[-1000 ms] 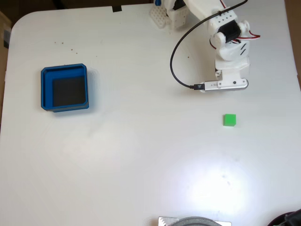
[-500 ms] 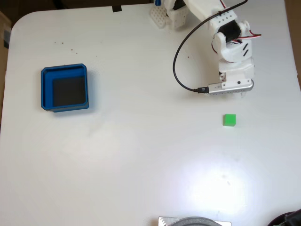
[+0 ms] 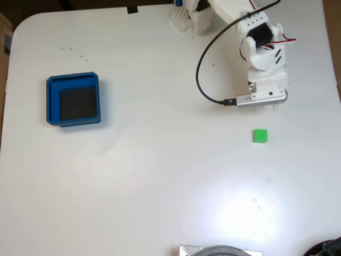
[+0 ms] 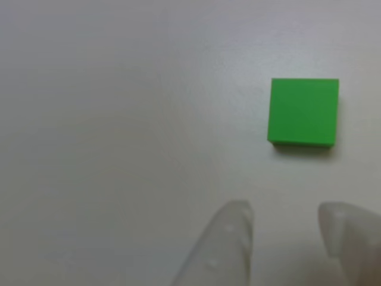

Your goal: Pick up green cube and drop it in the blue box

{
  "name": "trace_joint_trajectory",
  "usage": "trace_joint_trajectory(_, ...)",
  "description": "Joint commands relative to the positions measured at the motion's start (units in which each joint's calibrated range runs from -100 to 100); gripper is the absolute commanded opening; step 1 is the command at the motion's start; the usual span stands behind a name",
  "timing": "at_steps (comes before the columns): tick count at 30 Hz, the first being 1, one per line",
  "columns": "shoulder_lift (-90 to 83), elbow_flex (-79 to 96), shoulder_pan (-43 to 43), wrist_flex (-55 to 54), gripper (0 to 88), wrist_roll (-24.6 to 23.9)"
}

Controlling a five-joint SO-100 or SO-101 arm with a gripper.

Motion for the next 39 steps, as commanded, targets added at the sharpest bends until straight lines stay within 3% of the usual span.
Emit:
trace_joint_trajectory(1,-0.4,-3.1,0.2,-1.3,13.9,0.2)
trace_joint_trajectory(16,2.4,-3.6,0.3,-1.5,22.6,0.0)
trace_joint_trajectory(39,10.7,-3.3,0.3,-16.8,29.5,-0.1)
